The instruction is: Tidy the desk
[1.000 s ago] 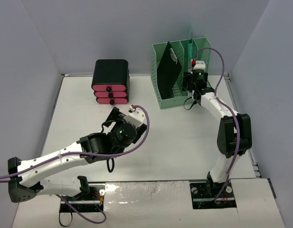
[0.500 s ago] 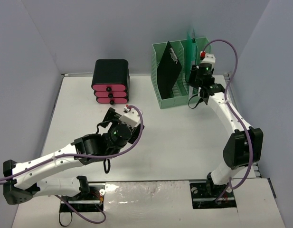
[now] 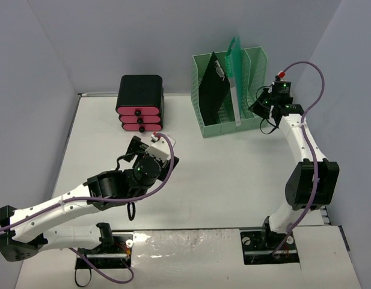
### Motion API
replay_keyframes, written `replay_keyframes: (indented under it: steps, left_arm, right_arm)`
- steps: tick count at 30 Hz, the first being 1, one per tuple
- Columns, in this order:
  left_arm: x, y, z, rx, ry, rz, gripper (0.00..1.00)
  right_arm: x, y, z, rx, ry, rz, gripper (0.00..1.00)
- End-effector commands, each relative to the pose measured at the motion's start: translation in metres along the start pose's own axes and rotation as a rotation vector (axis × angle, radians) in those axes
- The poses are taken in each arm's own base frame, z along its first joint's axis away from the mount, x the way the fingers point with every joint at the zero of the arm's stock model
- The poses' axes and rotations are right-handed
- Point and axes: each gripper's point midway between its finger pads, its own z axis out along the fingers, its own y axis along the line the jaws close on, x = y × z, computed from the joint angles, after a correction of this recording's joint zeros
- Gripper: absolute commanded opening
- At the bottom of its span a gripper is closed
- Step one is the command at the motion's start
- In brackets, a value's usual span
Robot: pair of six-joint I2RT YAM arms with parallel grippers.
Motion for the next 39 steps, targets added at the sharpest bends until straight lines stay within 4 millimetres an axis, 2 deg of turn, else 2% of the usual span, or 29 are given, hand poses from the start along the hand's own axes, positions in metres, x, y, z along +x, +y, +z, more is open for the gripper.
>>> replay_keyframes:
  steps: [1, 5, 12, 22, 31, 39]
  left_arm:
    - [-0.011, 0.009, -0.004, -0.016, -0.039, -0.049, 0.97]
    - [-0.009, 0.005, -0.001, -0.005, -0.029, -0.046, 0.97]
    - [-0.01, 0.004, 0.004, -0.01, -0.03, -0.051, 0.97]
    - [-0.008, 0.001, 0.011, -0.009, -0.022, -0.049, 0.97]
    - [-0.009, 0.005, 0.014, -0.016, -0.018, -0.051, 0.97]
    - [-0.006, 0.008, 0.015, -0.024, -0.007, -0.049, 0.97]
  right_arm:
    - [0.013, 0.029, 0.007, -0.182, 0.136, 0.104, 0.0]
    - [0.039, 0.034, 0.019, -0.268, 0.286, 0.204, 0.0]
    - [0.048, 0.037, 0.017, -0.294, 0.323, 0.239, 0.0]
    - [0.063, 0.028, 0.026, -0.277, 0.367, 0.264, 0.0]
    - [0.067, 0.019, 0.05, -0.242, 0.378, 0.268, 0.0]
    - [0.055, 0.007, 0.069, -0.186, 0.324, 0.226, 0.0]
